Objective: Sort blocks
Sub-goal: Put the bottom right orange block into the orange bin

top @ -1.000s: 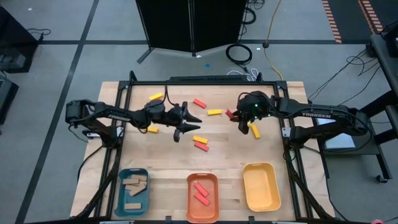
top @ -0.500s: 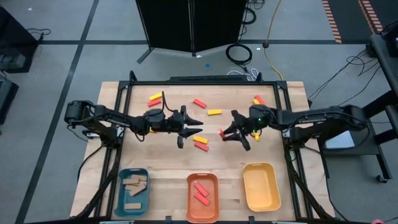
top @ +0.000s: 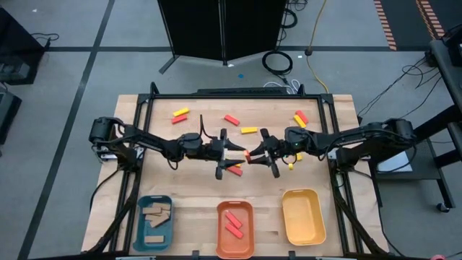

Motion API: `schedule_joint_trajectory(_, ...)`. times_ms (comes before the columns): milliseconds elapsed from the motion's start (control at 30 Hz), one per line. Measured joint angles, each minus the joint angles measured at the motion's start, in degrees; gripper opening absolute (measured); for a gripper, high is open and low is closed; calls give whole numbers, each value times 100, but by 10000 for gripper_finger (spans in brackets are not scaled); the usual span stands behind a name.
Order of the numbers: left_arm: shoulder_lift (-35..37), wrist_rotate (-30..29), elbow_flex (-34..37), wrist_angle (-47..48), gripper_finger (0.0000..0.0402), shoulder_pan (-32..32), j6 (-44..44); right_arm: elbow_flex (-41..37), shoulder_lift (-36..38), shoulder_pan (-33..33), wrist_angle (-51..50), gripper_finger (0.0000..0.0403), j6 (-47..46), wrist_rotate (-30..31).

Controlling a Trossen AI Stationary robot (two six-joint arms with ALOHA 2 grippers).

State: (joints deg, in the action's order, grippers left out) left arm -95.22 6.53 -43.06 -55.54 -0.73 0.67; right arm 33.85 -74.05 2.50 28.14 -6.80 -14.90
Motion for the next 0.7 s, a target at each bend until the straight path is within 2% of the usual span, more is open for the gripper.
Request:
schedule_joint_trajectory(200, -2, -243, -24, 67, 269, 31, -21, 0, -58, 0, 96, 75, 66, 37)
schedule_joint_trajectory(267, -2, -307, -23, 60, 279, 33, -31, 0, -58, -1, 160, 75, 131, 318)
schedule_joint_trajectory(367, -4, -470, -23, -19, 285, 33, -192, 0, -58, 0, 244, 75, 253, 744)
schedule_joint_trajectory(500, -4, -808, -25, -180, 286, 33, -380, 0, -58, 3, 384, 75, 344, 835)
schedule_joint_trajectory(700, -7, -948, -142, -342, 286, 33, -331, 0, -58, 11, 331, 75, 347, 1097)
